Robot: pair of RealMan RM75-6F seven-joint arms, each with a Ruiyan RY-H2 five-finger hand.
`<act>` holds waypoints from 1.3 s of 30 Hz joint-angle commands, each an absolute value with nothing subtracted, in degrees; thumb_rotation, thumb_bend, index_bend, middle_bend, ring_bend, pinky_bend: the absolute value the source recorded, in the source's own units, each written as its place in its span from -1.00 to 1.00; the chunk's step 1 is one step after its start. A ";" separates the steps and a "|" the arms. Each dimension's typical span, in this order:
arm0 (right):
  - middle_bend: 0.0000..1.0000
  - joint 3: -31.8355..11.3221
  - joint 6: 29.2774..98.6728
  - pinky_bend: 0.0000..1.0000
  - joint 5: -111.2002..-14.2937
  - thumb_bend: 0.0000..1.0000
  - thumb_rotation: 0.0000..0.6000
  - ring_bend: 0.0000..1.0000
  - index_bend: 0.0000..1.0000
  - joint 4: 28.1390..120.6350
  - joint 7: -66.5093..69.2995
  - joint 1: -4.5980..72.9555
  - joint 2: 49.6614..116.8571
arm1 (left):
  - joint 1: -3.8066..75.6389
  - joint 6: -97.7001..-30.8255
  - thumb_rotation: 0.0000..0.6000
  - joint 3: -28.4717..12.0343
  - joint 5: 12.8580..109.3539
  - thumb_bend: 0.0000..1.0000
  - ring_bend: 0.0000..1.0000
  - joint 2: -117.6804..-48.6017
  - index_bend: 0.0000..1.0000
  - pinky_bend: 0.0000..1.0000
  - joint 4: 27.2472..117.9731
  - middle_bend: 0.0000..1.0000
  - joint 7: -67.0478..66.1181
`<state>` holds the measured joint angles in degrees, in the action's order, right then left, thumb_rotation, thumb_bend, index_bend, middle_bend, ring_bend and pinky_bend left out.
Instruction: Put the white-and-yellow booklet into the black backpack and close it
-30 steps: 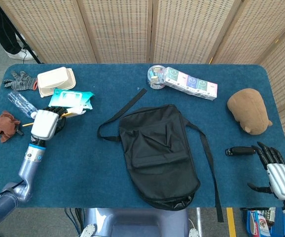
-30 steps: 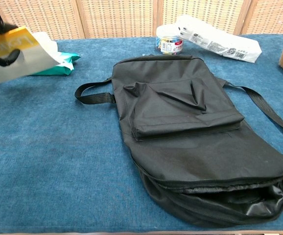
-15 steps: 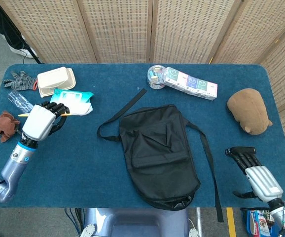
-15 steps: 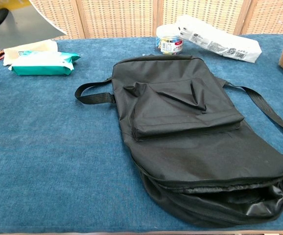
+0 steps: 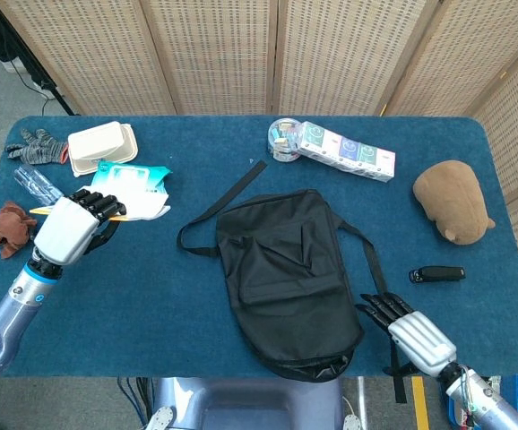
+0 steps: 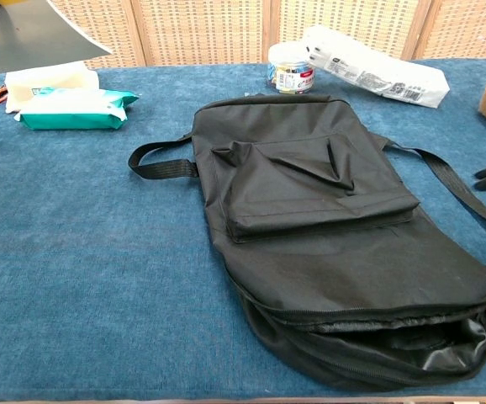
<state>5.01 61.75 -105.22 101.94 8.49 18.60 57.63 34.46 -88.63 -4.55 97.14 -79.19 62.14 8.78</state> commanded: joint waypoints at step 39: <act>-0.05 -3.44 51.17 0.26 -91.96 -0.07 1.00 -0.16 -0.09 95.42 -5.35 32.04 85.04 | 31.73 -92.42 1.00 -3.56 97.11 0.09 0.18 -83.74 0.64 0.29 49.48 0.41 19.59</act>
